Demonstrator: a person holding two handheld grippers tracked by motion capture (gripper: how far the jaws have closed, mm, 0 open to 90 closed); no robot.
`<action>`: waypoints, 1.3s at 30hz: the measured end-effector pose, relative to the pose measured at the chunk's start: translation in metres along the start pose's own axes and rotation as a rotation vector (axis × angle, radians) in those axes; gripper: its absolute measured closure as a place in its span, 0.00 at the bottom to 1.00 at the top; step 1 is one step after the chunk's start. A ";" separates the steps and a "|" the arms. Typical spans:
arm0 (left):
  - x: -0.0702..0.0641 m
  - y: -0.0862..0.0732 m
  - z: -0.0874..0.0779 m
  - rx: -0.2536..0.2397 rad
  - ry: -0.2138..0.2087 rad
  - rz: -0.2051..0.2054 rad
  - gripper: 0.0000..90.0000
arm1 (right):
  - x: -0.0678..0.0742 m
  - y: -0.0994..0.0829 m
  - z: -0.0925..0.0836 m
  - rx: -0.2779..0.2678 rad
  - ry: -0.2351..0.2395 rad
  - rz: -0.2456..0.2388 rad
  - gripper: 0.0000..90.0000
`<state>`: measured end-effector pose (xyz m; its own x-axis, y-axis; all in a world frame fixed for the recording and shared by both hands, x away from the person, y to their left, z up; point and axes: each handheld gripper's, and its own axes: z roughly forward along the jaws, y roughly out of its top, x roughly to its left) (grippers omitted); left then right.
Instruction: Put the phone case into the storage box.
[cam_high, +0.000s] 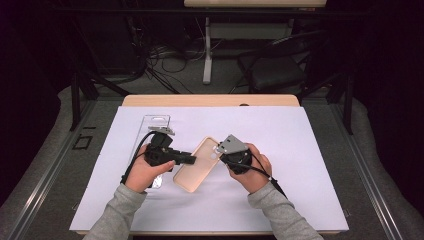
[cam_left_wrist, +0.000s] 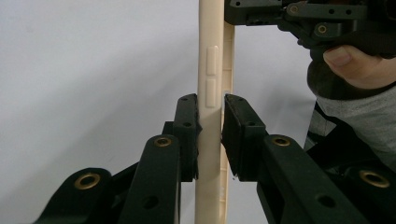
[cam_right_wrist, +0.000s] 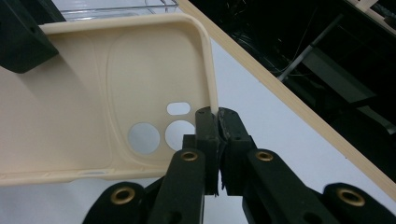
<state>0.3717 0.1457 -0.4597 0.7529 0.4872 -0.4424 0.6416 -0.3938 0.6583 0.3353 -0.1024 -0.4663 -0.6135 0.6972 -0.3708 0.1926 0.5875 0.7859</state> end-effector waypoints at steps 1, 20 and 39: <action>0.000 0.000 0.000 0.003 0.004 0.001 0.85 | 0.000 0.000 0.000 0.001 0.001 -0.001 0.98; 0.000 -0.001 0.002 0.012 0.036 0.033 0.89 | 0.003 0.000 0.001 0.002 0.007 -0.003 0.98; -0.001 -0.001 0.000 0.009 0.045 0.033 0.89 | 0.003 0.000 0.002 0.004 0.012 -0.003 0.98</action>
<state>0.3708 0.1454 -0.4601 0.7668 0.5081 -0.3924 0.6177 -0.4174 0.6665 0.3346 -0.0997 -0.4684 -0.6231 0.6906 -0.3671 0.1941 0.5912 0.7828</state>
